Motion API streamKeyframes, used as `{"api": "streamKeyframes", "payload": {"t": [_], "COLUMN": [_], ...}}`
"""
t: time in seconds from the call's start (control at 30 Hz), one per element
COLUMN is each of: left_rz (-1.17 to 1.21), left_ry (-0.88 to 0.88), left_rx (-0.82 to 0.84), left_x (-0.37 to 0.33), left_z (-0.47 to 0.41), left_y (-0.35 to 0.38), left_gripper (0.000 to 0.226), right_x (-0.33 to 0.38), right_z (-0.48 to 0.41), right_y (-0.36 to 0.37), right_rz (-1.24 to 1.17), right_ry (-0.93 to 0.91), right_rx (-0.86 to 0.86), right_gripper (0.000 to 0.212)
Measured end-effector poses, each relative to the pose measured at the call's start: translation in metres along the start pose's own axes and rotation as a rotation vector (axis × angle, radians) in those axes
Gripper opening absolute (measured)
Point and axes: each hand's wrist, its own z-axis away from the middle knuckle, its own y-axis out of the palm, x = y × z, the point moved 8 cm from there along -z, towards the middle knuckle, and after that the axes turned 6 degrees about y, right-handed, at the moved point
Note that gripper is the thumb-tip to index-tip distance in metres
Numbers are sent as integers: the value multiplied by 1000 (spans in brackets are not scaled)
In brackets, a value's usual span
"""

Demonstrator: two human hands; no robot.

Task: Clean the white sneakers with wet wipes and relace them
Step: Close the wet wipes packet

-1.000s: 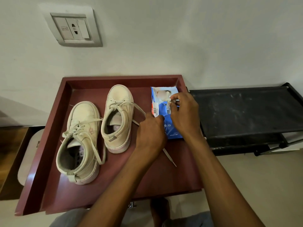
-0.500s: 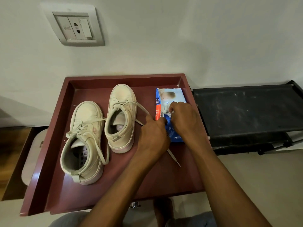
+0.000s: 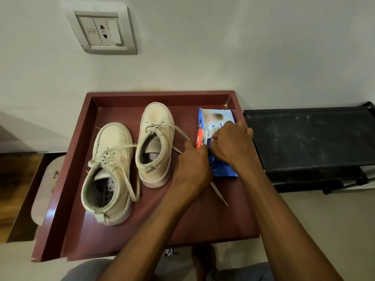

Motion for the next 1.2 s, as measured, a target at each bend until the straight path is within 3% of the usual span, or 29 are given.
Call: {"api": "streamKeyframes", "payload": {"t": [0.23,0.37,0.43,0.57,0.83,1.07,1.2], "left_rz": [18,36,34,27,12,33,34], "left_ry": [6,-5,-4,-13,-4,-7,-2], "left_rx": [0,-6,-6,-4,3,7,16], "left_x": [2,4,4,4,4,4,4], "left_z": [-1,-2,-2,-2,-3,-3,-2], "left_y": [0,0,0,0,1,-1,-1], "left_gripper": [38,38,39,38,39,39,41], "right_x": [0,-12,-8,-1,-2,-6,0], "right_z": [5,4,5,6,7,5,9], "right_y": [1,-29,-34,-16,7,-23,1], "right_rz": [9,-214,-268,-140,169,31,110], "right_ry": [8,77,32,-38,-19,9,-18], "right_rx": [141,-87,-133,19,110,-30,91], "right_gripper": [34,21,30,43,51,38,48]}}
